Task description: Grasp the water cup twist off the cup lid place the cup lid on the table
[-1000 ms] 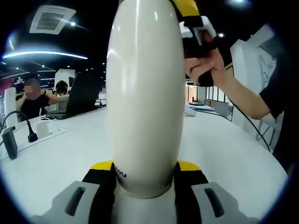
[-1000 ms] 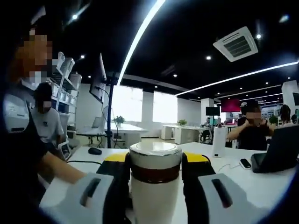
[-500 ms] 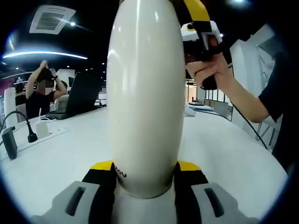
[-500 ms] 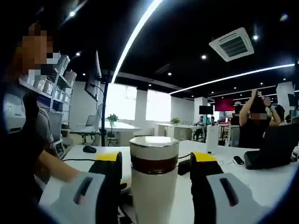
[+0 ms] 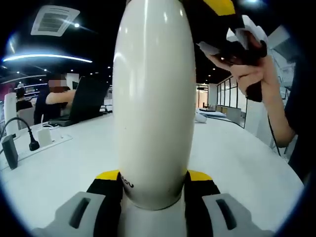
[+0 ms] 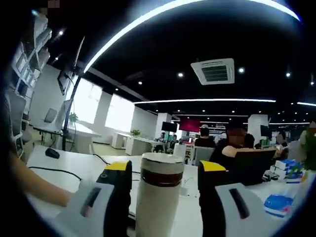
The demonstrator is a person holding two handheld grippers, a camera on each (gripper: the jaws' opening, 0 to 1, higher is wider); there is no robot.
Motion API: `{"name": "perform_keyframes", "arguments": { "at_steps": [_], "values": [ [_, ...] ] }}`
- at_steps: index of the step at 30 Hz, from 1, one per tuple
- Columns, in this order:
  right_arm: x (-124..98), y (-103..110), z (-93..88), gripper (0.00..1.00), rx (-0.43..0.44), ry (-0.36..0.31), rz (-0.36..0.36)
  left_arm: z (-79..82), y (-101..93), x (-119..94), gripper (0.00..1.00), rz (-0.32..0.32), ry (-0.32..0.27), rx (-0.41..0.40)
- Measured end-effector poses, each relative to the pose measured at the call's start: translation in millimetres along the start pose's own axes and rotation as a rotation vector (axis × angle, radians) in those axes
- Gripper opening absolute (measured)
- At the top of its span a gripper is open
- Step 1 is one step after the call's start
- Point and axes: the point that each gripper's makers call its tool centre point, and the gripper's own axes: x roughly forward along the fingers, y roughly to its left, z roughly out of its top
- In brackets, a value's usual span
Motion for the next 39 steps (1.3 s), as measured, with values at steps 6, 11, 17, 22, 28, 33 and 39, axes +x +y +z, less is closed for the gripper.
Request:
{"name": "perform_keyframes", "arguments": {
  "at_steps": [6, 11, 17, 22, 28, 33, 39],
  "values": [
    [14, 2, -8.3, 0.49, 0.027, 0.046, 0.0, -0.2, -0.2, 0, 0.51, 0.002, 0.0, 0.0],
    [19, 3, -19.1, 0.49, -0.01, 0.089, 0.003, -0.2, -0.5, 0, 0.51, 0.002, 0.0, 0.0],
    [22, 1, -19.8, 0.49, 0.008, 0.1, 0.028, 0.2, -0.6, 0, 0.51, 0.002, 0.001, -0.001],
    [21, 3, -19.9, 0.46, 0.025, 0.103, 0.077, 0.3, -0.6, 1, 0.51, 0.002, 0.001, -0.001],
    [22, 3, -21.3, 0.46, 0.061, 0.095, 0.185, 0.5, 0.1, 1, 0.51, 0.002, 0.001, -0.002],
    [22, 7, -21.6, 0.45, 0.105, 0.073, 0.318, 0.4, 1.2, 2, 0.51, 0.001, 0.001, -0.002],
    [20, 11, -22.1, 0.46, 0.166, 0.046, 0.515, 0.2, 1.3, 2, 0.51, 0.0, 0.001, -0.001]
  ]
}}
